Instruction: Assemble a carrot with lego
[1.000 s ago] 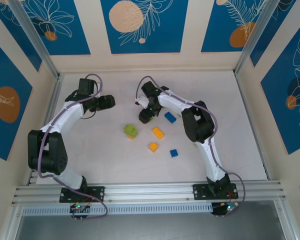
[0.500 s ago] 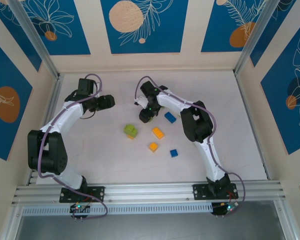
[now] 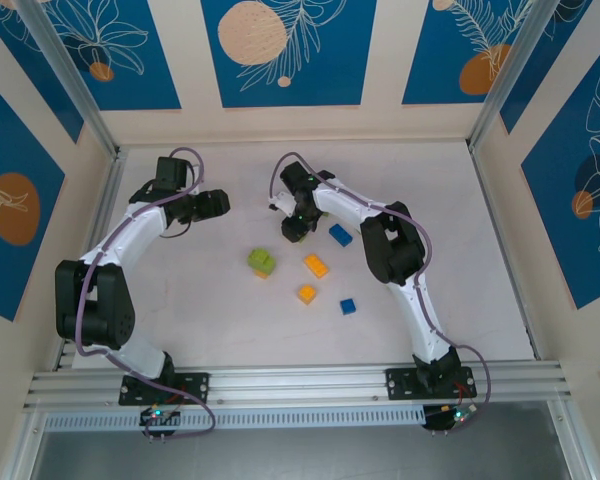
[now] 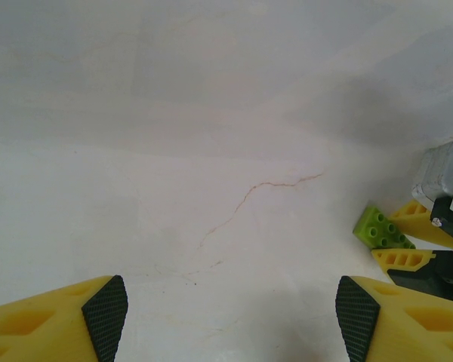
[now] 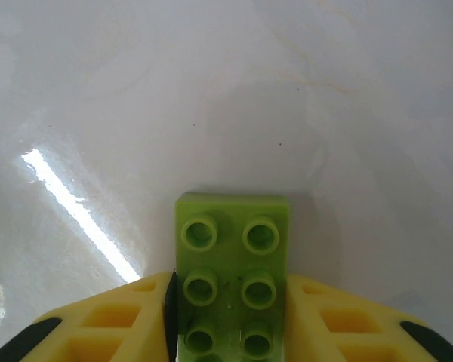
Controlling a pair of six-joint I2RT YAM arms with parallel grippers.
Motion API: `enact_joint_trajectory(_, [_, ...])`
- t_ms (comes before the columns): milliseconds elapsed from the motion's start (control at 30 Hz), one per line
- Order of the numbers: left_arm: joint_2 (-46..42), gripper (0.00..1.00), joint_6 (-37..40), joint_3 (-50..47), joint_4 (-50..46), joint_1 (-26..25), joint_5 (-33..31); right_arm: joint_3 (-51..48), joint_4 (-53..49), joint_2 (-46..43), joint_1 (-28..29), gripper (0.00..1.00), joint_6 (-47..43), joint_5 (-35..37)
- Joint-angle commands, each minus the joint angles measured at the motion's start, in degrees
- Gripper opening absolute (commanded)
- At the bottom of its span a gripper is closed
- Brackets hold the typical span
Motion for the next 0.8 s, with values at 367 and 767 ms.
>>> enact_joint_trajectory(367, [-0.13,0.76,-0.32,-0.7,1.28,1.01,0.97,-0.83,-8.77,-12.42,3.51,0.33,5.26,-6.59])
enact_joint_trajectory(767, [-0.03,0.78,-0.32,-0.71,1.31,0.98,0.89,2.07,-17.51,-16.97,11.68,0.33,3.57,-10.19])
